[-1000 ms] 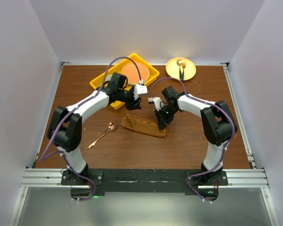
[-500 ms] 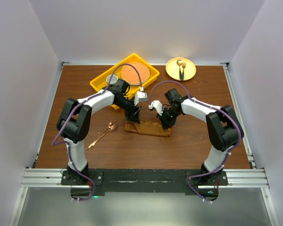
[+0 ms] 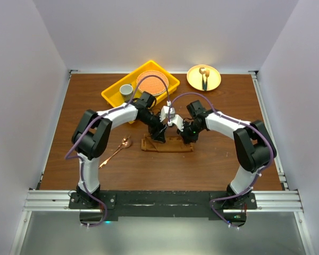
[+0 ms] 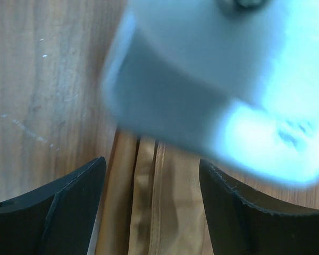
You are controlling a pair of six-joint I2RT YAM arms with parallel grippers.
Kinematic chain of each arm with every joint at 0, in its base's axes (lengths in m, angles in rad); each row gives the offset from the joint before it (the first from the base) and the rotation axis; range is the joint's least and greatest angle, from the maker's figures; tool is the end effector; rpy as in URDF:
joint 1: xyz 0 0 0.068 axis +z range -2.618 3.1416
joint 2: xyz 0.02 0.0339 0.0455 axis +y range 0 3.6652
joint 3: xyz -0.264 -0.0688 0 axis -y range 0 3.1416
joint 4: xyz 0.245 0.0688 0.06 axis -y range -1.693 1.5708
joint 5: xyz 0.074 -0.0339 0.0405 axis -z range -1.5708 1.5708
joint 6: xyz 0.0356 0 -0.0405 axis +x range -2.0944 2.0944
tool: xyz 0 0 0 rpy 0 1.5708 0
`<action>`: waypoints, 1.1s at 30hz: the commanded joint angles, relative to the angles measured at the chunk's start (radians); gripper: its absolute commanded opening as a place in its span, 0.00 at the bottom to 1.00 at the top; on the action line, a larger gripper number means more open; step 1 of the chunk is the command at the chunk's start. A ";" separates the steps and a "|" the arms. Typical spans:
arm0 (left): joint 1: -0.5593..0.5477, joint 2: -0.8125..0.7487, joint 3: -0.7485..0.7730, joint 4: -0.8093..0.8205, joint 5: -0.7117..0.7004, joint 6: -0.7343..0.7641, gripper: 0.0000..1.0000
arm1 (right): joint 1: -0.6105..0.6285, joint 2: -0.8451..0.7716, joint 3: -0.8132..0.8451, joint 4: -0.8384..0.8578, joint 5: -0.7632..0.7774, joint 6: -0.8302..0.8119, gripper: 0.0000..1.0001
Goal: Fold the napkin into a case and place the utensils inside
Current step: Stuff the top corner of the smaller-rectangle-folded napkin into the folded napkin.
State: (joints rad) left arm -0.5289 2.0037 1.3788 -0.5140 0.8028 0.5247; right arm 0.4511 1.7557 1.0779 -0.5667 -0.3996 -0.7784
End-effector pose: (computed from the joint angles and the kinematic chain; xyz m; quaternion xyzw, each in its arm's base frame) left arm 0.3375 -0.2269 0.1688 0.5244 0.7351 -0.3820 0.1964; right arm 0.2921 0.1569 0.1649 -0.5841 0.7714 0.1673 0.1890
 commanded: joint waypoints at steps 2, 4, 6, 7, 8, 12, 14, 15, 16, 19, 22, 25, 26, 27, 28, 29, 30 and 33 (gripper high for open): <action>-0.016 0.012 -0.023 0.069 -0.019 -0.025 0.73 | -0.005 -0.008 -0.035 0.040 0.056 -0.070 0.00; -0.016 0.018 -0.030 0.075 -0.022 -0.025 0.68 | -0.005 -0.018 -0.044 0.050 0.054 -0.076 0.00; -0.016 0.027 -0.032 0.071 -0.025 -0.022 0.63 | -0.005 -0.022 -0.045 0.051 0.050 -0.084 0.00; -0.017 0.027 -0.034 0.069 -0.027 -0.020 0.57 | -0.006 -0.024 -0.045 0.051 0.048 -0.084 0.00; -0.016 0.027 -0.040 0.069 -0.028 -0.020 0.54 | -0.005 -0.025 -0.045 0.051 0.047 -0.084 0.00; -0.016 0.027 -0.057 0.057 -0.031 -0.014 0.37 | -0.005 -0.042 -0.027 0.047 0.035 -0.062 0.02; -0.017 0.027 -0.069 0.055 -0.036 -0.014 0.29 | -0.005 -0.058 -0.016 0.039 0.027 -0.036 0.04; -0.017 0.027 -0.075 0.054 -0.051 -0.018 0.27 | -0.005 -0.064 -0.001 0.030 0.018 -0.024 0.06; -0.016 0.027 -0.081 0.058 -0.059 -0.019 0.24 | -0.006 -0.070 0.007 0.027 0.015 -0.010 0.07; -0.016 0.029 -0.090 0.060 -0.071 -0.020 0.17 | -0.005 -0.096 0.039 0.002 -0.016 0.048 0.12; -0.017 0.033 -0.090 0.063 -0.071 -0.022 0.09 | -0.006 -0.117 0.069 -0.022 -0.039 0.111 0.20; -0.014 0.040 -0.084 0.065 -0.070 -0.028 0.04 | -0.005 -0.133 0.094 -0.035 -0.050 0.165 0.20; -0.013 0.043 -0.083 0.065 -0.068 -0.026 0.04 | -0.005 -0.133 0.097 -0.035 -0.050 0.182 0.20; -0.011 0.041 -0.081 0.063 -0.053 -0.032 0.04 | -0.006 -0.125 0.105 -0.032 -0.044 0.192 0.20; -0.006 0.038 -0.081 0.071 -0.050 -0.032 0.05 | -0.006 -0.121 0.109 -0.033 -0.038 0.208 0.23; -0.006 0.033 -0.083 0.074 -0.050 -0.037 0.05 | -0.005 -0.114 0.117 -0.036 -0.024 0.215 0.24; -0.006 0.029 -0.083 0.075 -0.053 -0.038 0.06 | -0.006 -0.107 0.129 -0.042 -0.018 0.223 0.24; -0.003 0.030 -0.075 0.077 -0.057 -0.040 0.07 | -0.011 -0.114 0.149 -0.050 -0.013 0.255 0.33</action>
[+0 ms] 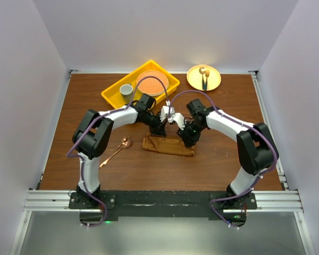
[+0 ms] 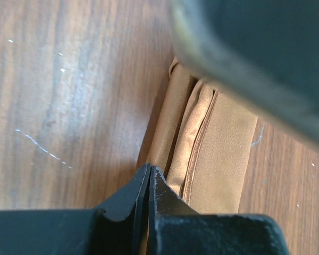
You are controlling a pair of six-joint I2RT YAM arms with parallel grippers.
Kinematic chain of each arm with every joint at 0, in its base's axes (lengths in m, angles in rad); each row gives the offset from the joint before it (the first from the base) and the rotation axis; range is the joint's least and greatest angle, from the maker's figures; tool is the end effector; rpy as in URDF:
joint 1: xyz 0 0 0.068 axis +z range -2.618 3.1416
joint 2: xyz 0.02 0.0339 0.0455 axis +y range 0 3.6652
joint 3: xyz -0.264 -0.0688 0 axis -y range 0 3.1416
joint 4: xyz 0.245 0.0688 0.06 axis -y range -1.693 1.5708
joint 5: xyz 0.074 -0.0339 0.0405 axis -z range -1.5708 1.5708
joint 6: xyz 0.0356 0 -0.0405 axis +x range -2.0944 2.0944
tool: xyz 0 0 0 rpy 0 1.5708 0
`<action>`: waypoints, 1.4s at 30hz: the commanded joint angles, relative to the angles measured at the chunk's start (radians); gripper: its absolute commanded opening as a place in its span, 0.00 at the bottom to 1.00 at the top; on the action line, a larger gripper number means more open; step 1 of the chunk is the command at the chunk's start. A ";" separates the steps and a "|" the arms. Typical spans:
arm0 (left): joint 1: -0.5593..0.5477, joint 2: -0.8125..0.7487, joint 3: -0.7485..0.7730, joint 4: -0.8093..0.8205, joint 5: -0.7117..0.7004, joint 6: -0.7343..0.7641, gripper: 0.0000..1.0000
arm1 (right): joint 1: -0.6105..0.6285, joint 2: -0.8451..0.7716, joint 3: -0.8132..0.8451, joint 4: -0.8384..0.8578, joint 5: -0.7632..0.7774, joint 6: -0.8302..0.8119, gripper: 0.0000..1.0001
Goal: Fold the napkin into a case and place the utensils inside
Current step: Stuff the top corner of the smaller-rectangle-folded napkin into the folded napkin, then pick up the smaller rectangle-folded napkin from the center of the board.
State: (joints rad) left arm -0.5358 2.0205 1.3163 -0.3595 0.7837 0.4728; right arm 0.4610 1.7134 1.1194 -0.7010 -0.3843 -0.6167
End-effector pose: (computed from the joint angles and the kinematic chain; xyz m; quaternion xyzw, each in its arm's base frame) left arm 0.3384 -0.2302 0.1516 0.5162 0.7370 -0.3768 0.2201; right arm 0.2836 0.1558 0.1845 -0.5215 0.8210 0.1781 0.1492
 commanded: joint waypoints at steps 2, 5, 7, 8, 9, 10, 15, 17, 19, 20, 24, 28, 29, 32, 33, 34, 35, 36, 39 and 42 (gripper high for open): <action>0.007 0.012 -0.012 -0.076 -0.034 0.004 0.08 | -0.021 -0.078 0.125 0.072 -0.028 0.118 0.39; 0.011 0.000 -0.019 -0.059 -0.031 -0.017 0.10 | -0.022 -0.090 0.138 0.069 -0.025 0.158 0.43; 0.017 -0.005 -0.022 -0.042 -0.024 -0.032 0.13 | -0.021 -0.098 0.140 0.066 -0.022 0.192 0.42; 0.025 -0.008 -0.022 -0.036 -0.015 -0.057 0.14 | -0.022 -0.101 0.140 0.067 -0.024 0.202 0.42; 0.030 -0.008 -0.019 -0.030 -0.011 -0.068 0.15 | -0.021 -0.104 0.137 0.070 -0.024 0.212 0.42; 0.033 -0.006 -0.017 -0.027 -0.008 -0.074 0.15 | -0.021 -0.116 0.134 0.077 -0.024 0.238 0.42; 0.036 -0.009 -0.015 -0.022 -0.009 -0.092 0.16 | -0.021 -0.141 0.103 0.132 -0.025 0.293 0.38; 0.043 -0.019 -0.022 -0.019 -0.008 -0.105 0.19 | -0.019 -0.143 0.092 0.136 -0.056 0.298 0.35; 0.054 -0.026 -0.031 -0.013 -0.004 -0.114 0.28 | -0.018 -0.136 0.082 0.140 -0.079 0.305 0.28; 0.063 -0.037 -0.034 -0.012 -0.004 -0.126 0.30 | -0.018 -0.135 0.065 0.149 -0.097 0.308 0.26; 0.089 -0.068 -0.058 0.020 0.046 -0.178 0.33 | -0.013 -0.104 0.004 0.199 -0.091 0.318 0.21; 0.108 -0.124 -0.092 0.053 0.078 -0.233 0.33 | -0.013 -0.057 -0.021 0.225 -0.079 0.322 0.17; 0.111 -0.135 -0.103 0.063 0.083 -0.261 0.32 | -0.013 -0.052 -0.030 0.245 -0.076 0.322 0.15; 0.117 -0.161 -0.135 0.097 0.075 -0.302 0.32 | -0.013 -0.038 -0.038 0.270 -0.070 0.321 0.15; 0.119 -0.163 -0.137 0.103 0.074 -0.310 0.32 | -0.015 -0.035 -0.038 0.271 -0.071 0.316 0.15; 0.120 -0.166 -0.138 0.106 0.072 -0.325 0.33 | -0.013 -0.034 -0.038 0.276 -0.073 0.313 0.15; 0.120 -0.167 -0.143 0.111 0.069 -0.330 0.34 | -0.013 -0.031 -0.036 0.279 -0.068 0.311 0.15; 0.122 -0.170 -0.143 0.114 0.072 -0.333 0.35 | -0.015 -0.026 -0.035 0.279 -0.067 0.298 0.15; 0.125 -0.187 -0.160 0.108 0.097 -0.304 0.41 | -0.015 -0.002 -0.033 0.278 -0.035 0.276 0.15; 0.125 -0.235 -0.206 0.117 0.109 -0.218 0.42 | -0.015 0.017 -0.024 0.270 -0.016 0.265 0.14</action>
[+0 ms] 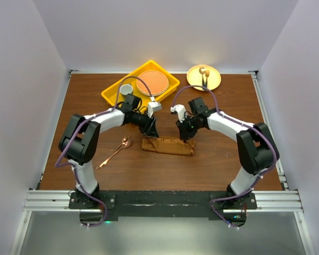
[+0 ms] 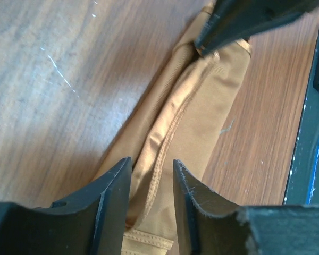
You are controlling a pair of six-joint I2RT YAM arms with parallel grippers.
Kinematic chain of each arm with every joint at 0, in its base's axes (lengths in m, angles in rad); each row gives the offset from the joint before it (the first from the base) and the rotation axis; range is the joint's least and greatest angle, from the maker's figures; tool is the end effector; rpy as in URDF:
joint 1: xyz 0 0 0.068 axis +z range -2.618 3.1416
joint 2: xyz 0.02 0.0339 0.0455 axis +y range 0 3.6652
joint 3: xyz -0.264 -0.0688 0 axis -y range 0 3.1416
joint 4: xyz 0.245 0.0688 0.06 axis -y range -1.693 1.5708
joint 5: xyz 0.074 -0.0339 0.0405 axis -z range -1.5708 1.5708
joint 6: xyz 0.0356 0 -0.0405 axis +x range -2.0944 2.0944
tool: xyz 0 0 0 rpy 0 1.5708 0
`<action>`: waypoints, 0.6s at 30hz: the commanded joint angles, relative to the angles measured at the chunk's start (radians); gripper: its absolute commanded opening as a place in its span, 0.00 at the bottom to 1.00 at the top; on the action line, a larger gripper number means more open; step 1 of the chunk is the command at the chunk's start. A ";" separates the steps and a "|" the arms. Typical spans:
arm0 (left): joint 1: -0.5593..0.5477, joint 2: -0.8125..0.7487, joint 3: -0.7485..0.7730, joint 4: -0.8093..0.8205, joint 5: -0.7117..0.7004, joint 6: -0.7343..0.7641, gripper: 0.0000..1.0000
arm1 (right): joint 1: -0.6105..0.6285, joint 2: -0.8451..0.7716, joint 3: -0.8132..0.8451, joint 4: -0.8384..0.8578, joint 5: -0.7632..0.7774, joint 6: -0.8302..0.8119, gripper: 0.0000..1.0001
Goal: Fold the napkin into a case and place the utensils inside
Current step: Pick up the smaller rectangle-folded napkin from the center of the board.
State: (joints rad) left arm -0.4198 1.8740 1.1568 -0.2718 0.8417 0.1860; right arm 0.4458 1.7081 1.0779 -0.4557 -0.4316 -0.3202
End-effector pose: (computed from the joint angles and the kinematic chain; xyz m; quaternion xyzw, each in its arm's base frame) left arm 0.3331 -0.1777 0.1680 0.3727 0.7996 -0.4192 0.2144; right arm 0.2994 0.1596 0.1850 -0.4020 0.8603 0.2222 0.2210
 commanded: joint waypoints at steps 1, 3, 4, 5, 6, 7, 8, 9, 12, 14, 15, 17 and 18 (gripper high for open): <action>0.006 -0.116 -0.060 0.028 0.045 0.139 0.41 | 0.001 0.027 0.022 0.020 0.033 -0.033 0.14; -0.007 -0.137 -0.086 0.008 0.019 0.211 0.36 | -0.001 0.028 0.027 0.015 0.030 -0.034 0.14; -0.022 -0.141 -0.086 -0.012 0.010 0.274 0.34 | -0.001 0.028 0.034 0.008 0.025 -0.031 0.14; -0.030 -0.138 -0.080 -0.032 -0.004 0.299 0.31 | 0.001 0.025 0.040 0.003 0.002 -0.028 0.15; -0.037 -0.134 -0.077 -0.058 -0.009 0.315 0.30 | 0.001 0.018 0.045 0.000 -0.009 -0.020 0.15; -0.054 -0.133 -0.077 -0.060 -0.016 0.332 0.29 | -0.001 0.015 0.057 -0.004 -0.018 -0.013 0.16; -0.062 -0.134 -0.086 -0.057 -0.026 0.339 0.28 | 0.001 0.012 0.066 -0.008 -0.036 -0.005 0.16; -0.072 -0.134 -0.091 -0.038 -0.035 0.342 0.28 | 0.001 0.008 0.076 -0.012 -0.042 0.009 0.17; -0.122 -0.125 -0.097 -0.012 -0.052 0.345 0.27 | 0.001 0.021 0.117 -0.026 -0.067 0.038 0.18; -0.134 -0.110 -0.094 0.005 -0.061 0.331 0.26 | 0.001 0.028 0.149 -0.040 -0.079 0.046 0.20; -0.142 -0.096 -0.092 0.017 -0.067 0.322 0.26 | -0.001 0.033 0.160 -0.043 -0.091 0.047 0.22; -0.142 -0.079 -0.086 0.052 -0.081 0.293 0.25 | -0.001 0.047 0.181 -0.061 -0.105 0.038 0.27; -0.143 -0.059 -0.082 0.057 -0.084 0.285 0.24 | -0.002 0.051 0.188 -0.069 -0.107 0.021 0.33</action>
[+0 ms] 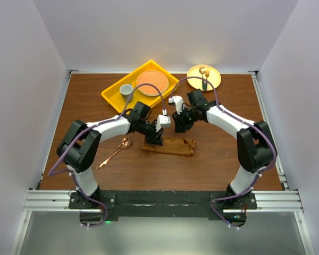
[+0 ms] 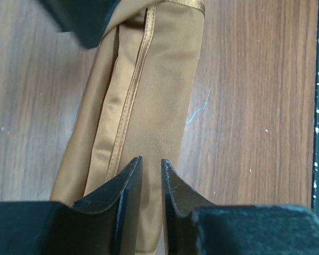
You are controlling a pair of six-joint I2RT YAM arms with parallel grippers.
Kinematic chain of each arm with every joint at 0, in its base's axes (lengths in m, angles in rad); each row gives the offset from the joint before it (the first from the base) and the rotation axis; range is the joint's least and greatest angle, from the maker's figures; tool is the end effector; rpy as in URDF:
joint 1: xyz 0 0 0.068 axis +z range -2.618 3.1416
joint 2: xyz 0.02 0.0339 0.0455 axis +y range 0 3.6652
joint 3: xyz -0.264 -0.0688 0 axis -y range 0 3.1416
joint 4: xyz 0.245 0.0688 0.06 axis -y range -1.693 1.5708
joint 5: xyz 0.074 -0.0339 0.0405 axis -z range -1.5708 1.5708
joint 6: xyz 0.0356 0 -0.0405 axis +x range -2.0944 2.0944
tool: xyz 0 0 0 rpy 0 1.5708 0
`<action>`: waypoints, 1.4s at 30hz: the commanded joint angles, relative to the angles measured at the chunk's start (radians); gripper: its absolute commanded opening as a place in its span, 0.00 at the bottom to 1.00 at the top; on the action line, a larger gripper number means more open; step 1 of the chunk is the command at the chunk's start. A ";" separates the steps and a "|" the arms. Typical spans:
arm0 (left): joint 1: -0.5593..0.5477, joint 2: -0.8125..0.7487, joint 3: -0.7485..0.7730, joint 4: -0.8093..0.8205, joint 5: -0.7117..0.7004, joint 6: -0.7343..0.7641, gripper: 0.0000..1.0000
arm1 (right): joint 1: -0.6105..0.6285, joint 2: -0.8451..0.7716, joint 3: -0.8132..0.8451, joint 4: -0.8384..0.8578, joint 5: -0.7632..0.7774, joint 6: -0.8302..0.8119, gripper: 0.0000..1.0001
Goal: Fold the napkin into a case and place the utensils inside
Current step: Pick up the smaller rectangle-folded napkin from the center of the board.
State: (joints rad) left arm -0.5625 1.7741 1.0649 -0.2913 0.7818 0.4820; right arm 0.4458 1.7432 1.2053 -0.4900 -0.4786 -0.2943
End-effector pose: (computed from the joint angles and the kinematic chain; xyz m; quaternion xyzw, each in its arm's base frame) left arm 0.2843 -0.2089 0.1745 0.5355 0.7155 -0.3758 0.2452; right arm 0.3186 0.1704 0.2092 -0.3977 0.8496 0.2474 0.2425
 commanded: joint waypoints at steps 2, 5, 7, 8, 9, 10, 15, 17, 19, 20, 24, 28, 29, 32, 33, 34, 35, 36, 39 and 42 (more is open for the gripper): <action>0.001 0.059 0.027 0.081 -0.030 -0.026 0.23 | -0.018 0.035 0.066 -0.059 -0.080 -0.034 0.38; 0.001 0.085 0.030 0.081 -0.035 -0.034 0.22 | -0.041 0.068 0.079 -0.107 -0.107 -0.080 0.50; 0.006 0.102 0.027 0.083 -0.032 -0.049 0.21 | -0.058 0.090 0.095 -0.152 -0.133 -0.135 0.59; 0.006 0.107 0.026 0.089 -0.029 -0.059 0.20 | -0.059 0.108 0.100 -0.163 -0.138 -0.167 0.61; 0.006 0.111 0.023 0.095 -0.026 -0.065 0.20 | -0.061 0.117 0.103 -0.174 -0.141 -0.186 0.63; 0.007 0.113 0.020 0.101 -0.024 -0.078 0.19 | -0.062 0.124 0.111 -0.195 -0.147 -0.206 0.71; 0.021 0.133 0.021 0.109 -0.012 -0.105 0.16 | -0.062 0.167 0.128 -0.234 -0.184 -0.290 0.74; 0.026 0.137 0.026 0.113 -0.004 -0.112 0.14 | -0.062 0.182 0.138 -0.239 -0.190 -0.304 0.72; 0.026 0.143 0.038 0.118 -0.003 -0.120 0.12 | -0.061 0.206 0.155 -0.243 -0.193 -0.309 0.71; 0.026 0.145 0.041 0.119 -0.004 -0.125 0.12 | -0.061 0.213 0.158 -0.245 -0.195 -0.313 0.70; 0.027 0.159 0.059 0.116 -0.006 -0.132 0.10 | -0.059 0.237 0.174 -0.260 -0.215 -0.325 0.65; 0.029 0.163 0.061 0.115 -0.004 -0.134 0.10 | -0.059 0.260 0.181 -0.282 -0.232 -0.341 0.58; 0.029 0.165 0.061 0.113 -0.006 -0.135 0.10 | -0.059 0.263 0.183 -0.286 -0.233 -0.348 0.57; 0.032 0.166 0.061 0.118 -0.006 -0.137 0.09 | -0.059 0.272 0.191 -0.311 -0.255 -0.364 0.54; 0.030 0.166 0.063 0.118 -0.006 -0.138 0.09 | -0.059 0.274 0.195 -0.327 -0.261 -0.367 0.55; 0.030 0.168 0.063 0.118 -0.006 -0.140 0.09 | -0.058 0.277 0.195 -0.337 -0.271 -0.373 0.55; 0.033 0.168 0.063 0.116 -0.004 -0.138 0.09 | -0.058 0.280 0.195 -0.343 -0.275 -0.381 0.56; 0.032 0.169 0.063 0.118 -0.004 -0.140 0.09 | -0.058 0.282 0.195 -0.357 -0.279 -0.385 0.57; 0.033 0.170 0.061 0.116 -0.006 -0.140 0.09 | -0.056 0.283 0.185 -0.360 -0.276 -0.394 0.57; 0.035 0.168 0.060 0.116 -0.006 -0.140 0.08 | -0.056 0.282 0.166 -0.335 -0.252 -0.398 0.56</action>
State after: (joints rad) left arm -0.5377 1.9266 1.1038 -0.1925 0.7856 0.3496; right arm 0.3813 2.0151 1.3720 -0.8162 -0.7261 -0.6582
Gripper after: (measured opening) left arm 0.087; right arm 0.569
